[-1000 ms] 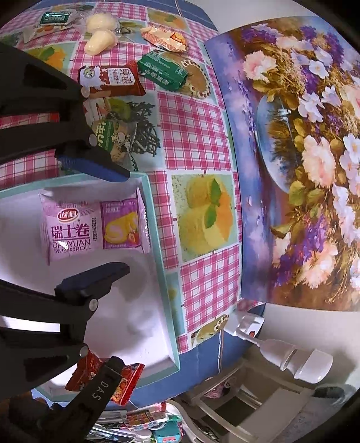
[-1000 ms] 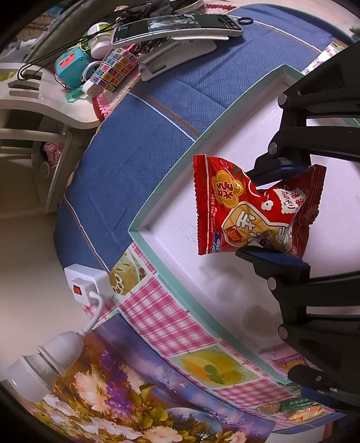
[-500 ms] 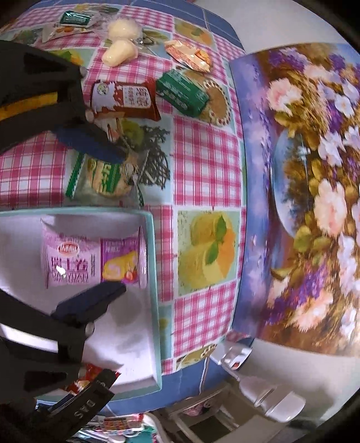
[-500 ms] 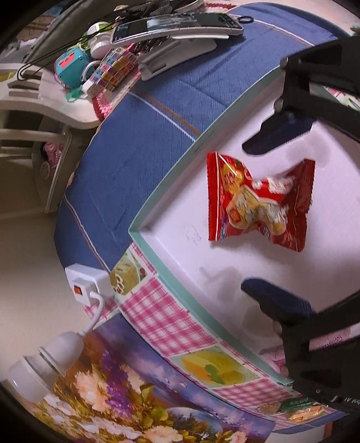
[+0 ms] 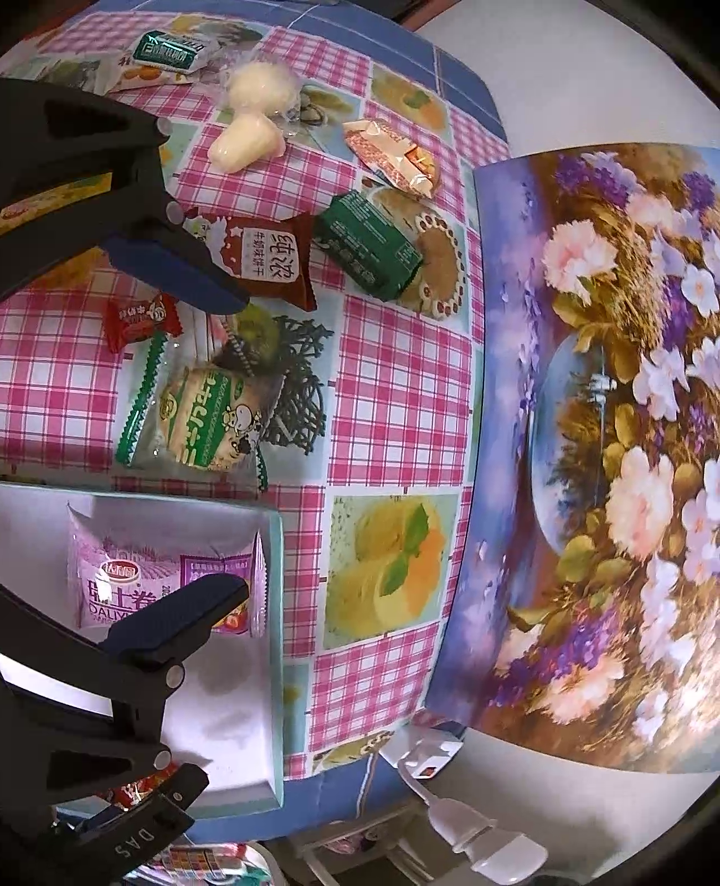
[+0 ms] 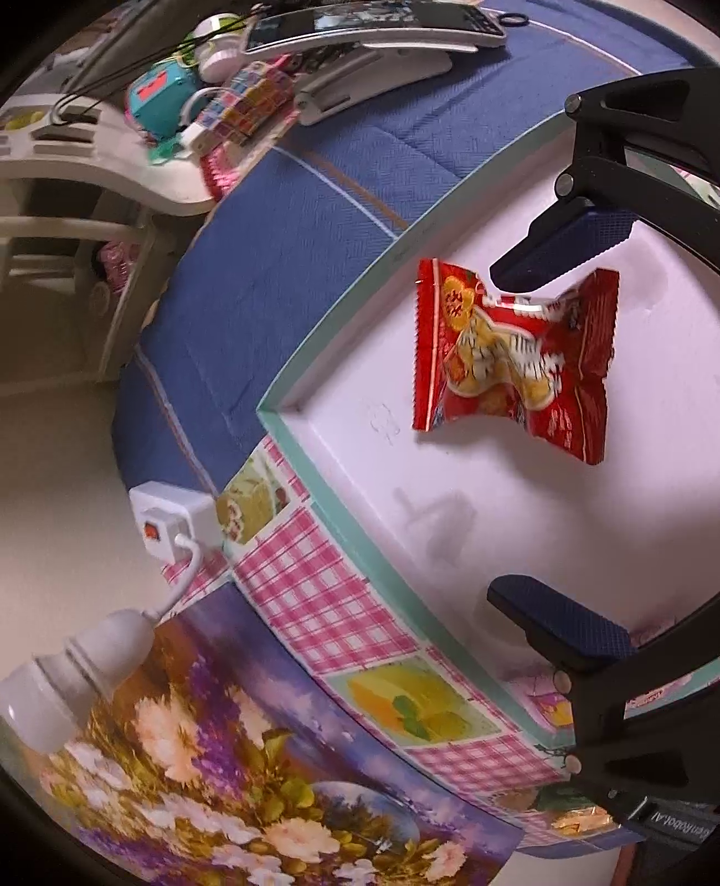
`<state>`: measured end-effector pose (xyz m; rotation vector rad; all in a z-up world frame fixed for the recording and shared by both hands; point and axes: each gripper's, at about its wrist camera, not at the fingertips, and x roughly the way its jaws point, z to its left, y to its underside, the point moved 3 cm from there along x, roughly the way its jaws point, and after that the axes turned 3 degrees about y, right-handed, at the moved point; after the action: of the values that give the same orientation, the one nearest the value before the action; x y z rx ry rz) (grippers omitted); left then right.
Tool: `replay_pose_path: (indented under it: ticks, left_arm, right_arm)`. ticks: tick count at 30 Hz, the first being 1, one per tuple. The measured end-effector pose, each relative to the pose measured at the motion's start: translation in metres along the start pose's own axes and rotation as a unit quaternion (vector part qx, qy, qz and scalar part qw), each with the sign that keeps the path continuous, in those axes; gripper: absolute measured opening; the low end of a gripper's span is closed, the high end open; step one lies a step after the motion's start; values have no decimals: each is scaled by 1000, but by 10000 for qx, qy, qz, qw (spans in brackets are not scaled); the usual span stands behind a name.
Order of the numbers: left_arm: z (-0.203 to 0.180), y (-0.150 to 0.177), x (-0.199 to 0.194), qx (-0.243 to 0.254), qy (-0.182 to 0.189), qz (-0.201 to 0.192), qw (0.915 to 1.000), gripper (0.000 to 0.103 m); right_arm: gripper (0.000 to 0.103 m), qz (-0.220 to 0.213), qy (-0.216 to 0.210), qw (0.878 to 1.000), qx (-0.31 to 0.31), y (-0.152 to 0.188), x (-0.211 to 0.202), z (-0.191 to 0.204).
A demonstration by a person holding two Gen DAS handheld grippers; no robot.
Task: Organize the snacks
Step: 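Withdraw both tools from the tray back over the snacks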
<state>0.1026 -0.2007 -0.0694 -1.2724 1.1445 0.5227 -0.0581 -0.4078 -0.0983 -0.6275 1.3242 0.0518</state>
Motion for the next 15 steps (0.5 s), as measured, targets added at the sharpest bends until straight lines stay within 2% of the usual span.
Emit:
replay_pose_path:
  ticks: [5,15]
  left_arm:
    - [4,2,-5,62,40,-7,10000,95]
    - [12,8,-25,356,-63,-228,9991,95]
  right_arm:
    - [103,-287,50,9991,-309,0,-12,8]
    - [103,-265,-279,9983,-431,11,-25,16]
